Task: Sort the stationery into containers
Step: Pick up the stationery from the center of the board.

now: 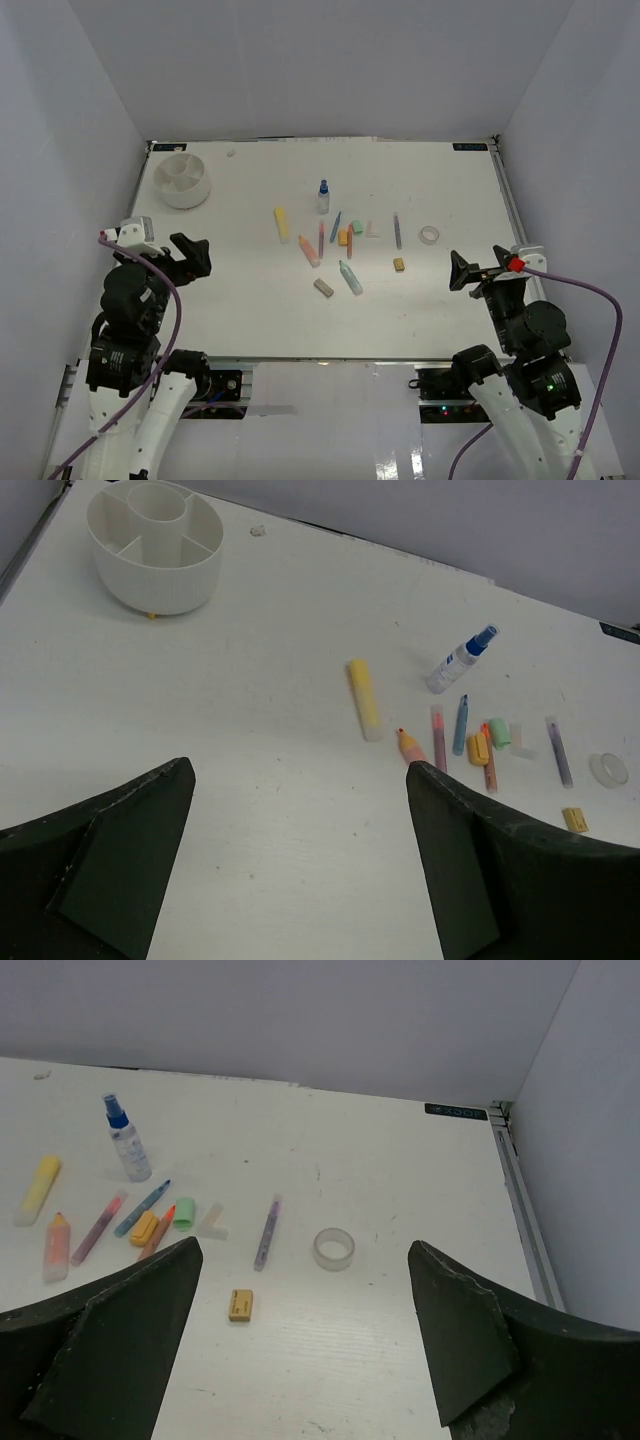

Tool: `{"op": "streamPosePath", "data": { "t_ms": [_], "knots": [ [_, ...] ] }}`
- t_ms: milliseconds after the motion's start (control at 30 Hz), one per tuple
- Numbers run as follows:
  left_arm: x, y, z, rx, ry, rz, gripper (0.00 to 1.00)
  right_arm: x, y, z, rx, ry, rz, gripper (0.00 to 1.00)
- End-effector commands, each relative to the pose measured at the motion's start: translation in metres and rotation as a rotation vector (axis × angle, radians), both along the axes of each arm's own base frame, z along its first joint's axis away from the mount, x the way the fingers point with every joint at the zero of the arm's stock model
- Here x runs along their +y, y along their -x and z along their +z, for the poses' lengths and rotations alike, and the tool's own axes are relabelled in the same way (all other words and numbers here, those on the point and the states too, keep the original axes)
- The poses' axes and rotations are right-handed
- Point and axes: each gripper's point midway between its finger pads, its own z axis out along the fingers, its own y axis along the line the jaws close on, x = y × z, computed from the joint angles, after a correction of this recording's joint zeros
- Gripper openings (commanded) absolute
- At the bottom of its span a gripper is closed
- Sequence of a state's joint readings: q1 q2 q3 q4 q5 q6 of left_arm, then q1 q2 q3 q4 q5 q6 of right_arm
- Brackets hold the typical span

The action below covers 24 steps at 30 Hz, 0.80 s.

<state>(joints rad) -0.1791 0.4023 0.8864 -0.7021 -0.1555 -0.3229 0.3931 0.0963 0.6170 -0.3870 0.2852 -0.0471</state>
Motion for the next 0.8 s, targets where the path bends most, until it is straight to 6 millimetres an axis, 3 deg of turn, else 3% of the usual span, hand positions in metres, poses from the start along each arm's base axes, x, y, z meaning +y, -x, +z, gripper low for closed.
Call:
{"op": "streamPosePath", "data": {
  "t_ms": [0,167,433,533,767],
  "knots": [
    [-0.002,-0.007,-0.005,0.013,-0.006,-0.005,0.98,0.004,-0.004,0.008,-0.004,-0.032,0.008,0.90],
    [-0.016,-0.016,-0.014,0.062,0.021,-0.064,0.98,0.015,-0.012,-0.006,0.102,-0.054,0.033,0.90],
    [-0.054,-0.043,-0.050,0.267,0.085,-0.214,0.98,0.035,-0.034,-0.042,0.363,-0.121,0.028,0.90],
    [-0.058,-0.053,-0.068,0.338,0.093,-0.219,0.98,0.044,-0.039,-0.061,0.441,-0.135,0.038,0.90],
    [-0.064,-0.060,-0.107,0.397,0.119,-0.224,0.98,0.053,-0.045,-0.129,0.669,-0.106,0.015,0.90]
  ]
}}
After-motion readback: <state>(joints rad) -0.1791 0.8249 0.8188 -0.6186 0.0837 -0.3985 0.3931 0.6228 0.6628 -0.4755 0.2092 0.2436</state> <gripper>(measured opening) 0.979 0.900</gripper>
